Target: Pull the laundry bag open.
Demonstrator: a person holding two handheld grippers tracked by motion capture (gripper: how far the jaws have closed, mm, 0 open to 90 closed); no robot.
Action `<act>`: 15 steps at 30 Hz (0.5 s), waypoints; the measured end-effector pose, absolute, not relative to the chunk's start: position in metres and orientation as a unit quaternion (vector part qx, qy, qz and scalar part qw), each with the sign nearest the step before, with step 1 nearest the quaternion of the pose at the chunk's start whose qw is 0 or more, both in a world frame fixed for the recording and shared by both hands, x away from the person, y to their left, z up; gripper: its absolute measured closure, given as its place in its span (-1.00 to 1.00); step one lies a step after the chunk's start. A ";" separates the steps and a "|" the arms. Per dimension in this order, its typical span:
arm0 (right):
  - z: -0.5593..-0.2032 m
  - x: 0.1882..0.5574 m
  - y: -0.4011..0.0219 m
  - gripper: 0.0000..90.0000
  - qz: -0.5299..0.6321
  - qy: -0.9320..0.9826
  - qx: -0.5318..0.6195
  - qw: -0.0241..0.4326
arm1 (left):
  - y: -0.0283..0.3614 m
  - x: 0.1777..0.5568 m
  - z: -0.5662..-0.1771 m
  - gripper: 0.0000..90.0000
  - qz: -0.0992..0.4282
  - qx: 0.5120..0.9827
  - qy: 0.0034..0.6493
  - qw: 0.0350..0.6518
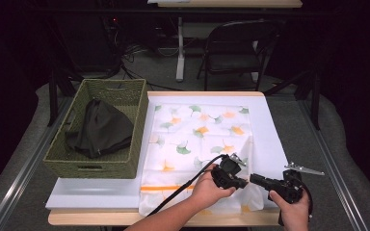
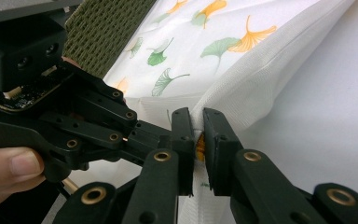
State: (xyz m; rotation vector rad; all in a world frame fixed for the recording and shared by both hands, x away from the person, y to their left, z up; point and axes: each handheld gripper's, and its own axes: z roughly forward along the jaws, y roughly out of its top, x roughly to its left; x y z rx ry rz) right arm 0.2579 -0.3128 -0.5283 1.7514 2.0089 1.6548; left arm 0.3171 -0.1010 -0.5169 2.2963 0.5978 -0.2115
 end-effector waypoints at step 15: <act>-0.529 0.257 -0.310 0.85 0.519 0.657 0.547 0.013 | -0.102 0.318 -0.522 1.00 -0.093 0.891 0.248 0.367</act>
